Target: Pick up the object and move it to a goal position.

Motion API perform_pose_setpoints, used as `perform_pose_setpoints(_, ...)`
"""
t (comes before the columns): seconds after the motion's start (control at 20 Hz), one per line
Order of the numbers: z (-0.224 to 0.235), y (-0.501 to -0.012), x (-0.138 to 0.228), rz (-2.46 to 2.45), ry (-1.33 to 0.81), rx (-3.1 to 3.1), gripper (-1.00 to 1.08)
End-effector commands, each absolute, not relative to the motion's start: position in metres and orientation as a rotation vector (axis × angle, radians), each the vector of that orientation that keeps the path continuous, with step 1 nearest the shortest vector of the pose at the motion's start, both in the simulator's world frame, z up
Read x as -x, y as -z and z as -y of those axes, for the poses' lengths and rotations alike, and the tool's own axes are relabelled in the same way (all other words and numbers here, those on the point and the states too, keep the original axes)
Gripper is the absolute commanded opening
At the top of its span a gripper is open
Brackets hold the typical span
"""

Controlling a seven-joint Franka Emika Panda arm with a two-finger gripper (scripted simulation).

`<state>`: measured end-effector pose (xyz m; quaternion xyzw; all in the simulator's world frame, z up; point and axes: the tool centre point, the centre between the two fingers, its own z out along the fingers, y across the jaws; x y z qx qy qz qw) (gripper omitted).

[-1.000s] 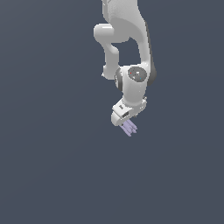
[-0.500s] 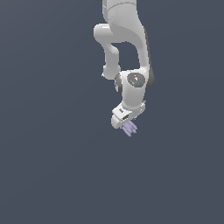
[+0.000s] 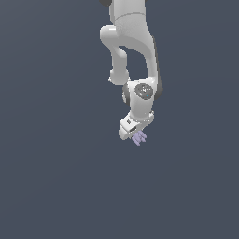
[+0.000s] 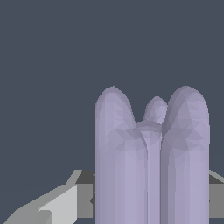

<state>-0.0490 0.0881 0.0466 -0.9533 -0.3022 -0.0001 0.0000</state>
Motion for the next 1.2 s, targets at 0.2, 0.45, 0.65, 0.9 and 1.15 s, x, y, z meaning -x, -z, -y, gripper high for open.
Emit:
perform_pose_setpoints(0.2,-0.088,-0.046,0.049,0.95,0.0,2.994,-1.0)
perform_pose_setpoints(0.45,-0.088,-0.047,0.049,0.949,0.002,2.995,-1.0)
perform_pose_setpoints(0.65,-0.084,-0.053,0.049,0.949,0.002,2.995,-1.0)
perform_pose_setpoints(0.9,-0.072,-0.071,0.051,0.949,0.002,2.995,-1.0)
perform_pose_setpoints(1.15,-0.052,-0.103,0.054,0.95,0.001,2.995,-1.0)
